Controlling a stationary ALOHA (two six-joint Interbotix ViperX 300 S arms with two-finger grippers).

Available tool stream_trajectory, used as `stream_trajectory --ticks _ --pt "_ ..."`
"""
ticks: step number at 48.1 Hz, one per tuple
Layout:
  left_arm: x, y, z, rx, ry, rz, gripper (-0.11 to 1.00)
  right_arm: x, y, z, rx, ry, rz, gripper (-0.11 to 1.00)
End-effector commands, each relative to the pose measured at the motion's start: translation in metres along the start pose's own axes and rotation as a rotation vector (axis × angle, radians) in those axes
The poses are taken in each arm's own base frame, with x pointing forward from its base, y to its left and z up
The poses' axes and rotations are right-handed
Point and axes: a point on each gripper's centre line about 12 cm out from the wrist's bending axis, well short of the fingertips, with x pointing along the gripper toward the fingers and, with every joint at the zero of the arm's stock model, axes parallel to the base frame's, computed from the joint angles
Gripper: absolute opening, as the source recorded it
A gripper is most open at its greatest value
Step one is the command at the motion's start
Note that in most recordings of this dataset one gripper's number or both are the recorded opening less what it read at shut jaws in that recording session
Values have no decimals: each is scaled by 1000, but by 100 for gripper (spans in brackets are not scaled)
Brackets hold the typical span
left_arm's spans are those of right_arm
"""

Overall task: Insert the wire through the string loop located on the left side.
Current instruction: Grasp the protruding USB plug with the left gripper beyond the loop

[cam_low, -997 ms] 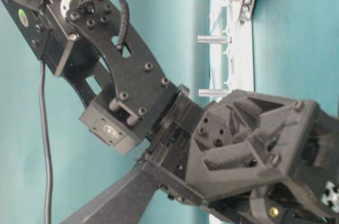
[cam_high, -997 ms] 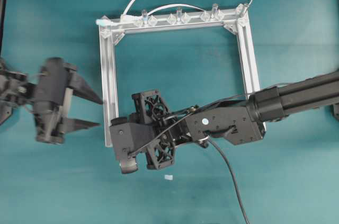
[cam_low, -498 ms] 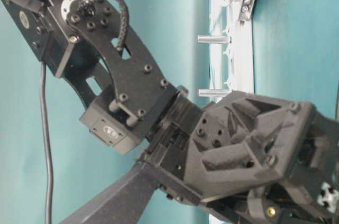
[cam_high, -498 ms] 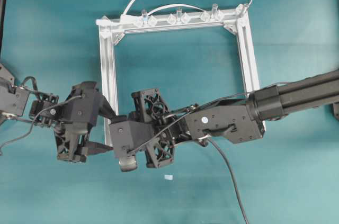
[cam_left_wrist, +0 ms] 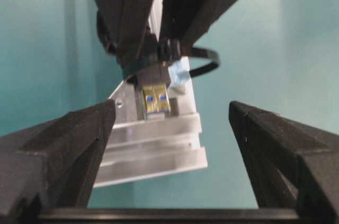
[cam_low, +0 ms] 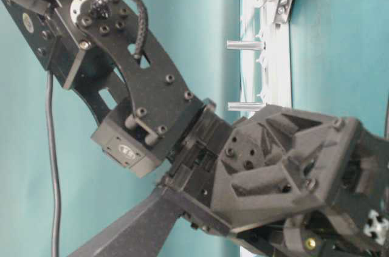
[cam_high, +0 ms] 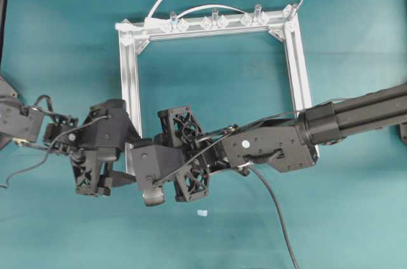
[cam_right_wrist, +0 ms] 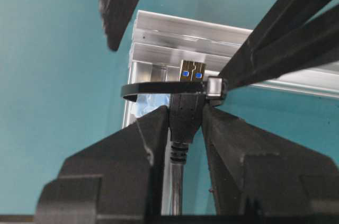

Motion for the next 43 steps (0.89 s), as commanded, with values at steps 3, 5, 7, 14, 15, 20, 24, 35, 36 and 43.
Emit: stream_trajectory --ticks 3,5,7,14,15,20,24,35,36,43 --pt "0 -4 13 -7 -37 -11 88 -10 1 17 3 -52 5 26" --pt "0 -4 15 -8 -42 -11 87 -10 0 18 4 -53 4 26" --pt "0 -4 14 -7 -41 -12 86 -10 1 17 3 -52 5 26" --pt "-1 -4 14 -8 -42 -11 64 -10 0 17 5 -51 4 26" --pt "-1 -4 14 -7 -43 -11 59 -10 1 17 3 -52 5 26" --pt "-1 -4 14 -3 -43 -12 31 -10 1 17 3 -52 5 26" --pt "-2 -4 15 -4 -45 -12 20 -10 1 17 4 -52 5 25" --pt "-2 -4 14 -5 -37 -10 20 -10 0 16 3 -49 3 25" --pt "-2 -4 14 -5 -37 -10 20 -10 1 16 4 -49 5 25" --pt "-2 -4 14 -5 -37 -10 20 -10 1 16 7 -50 6 25"
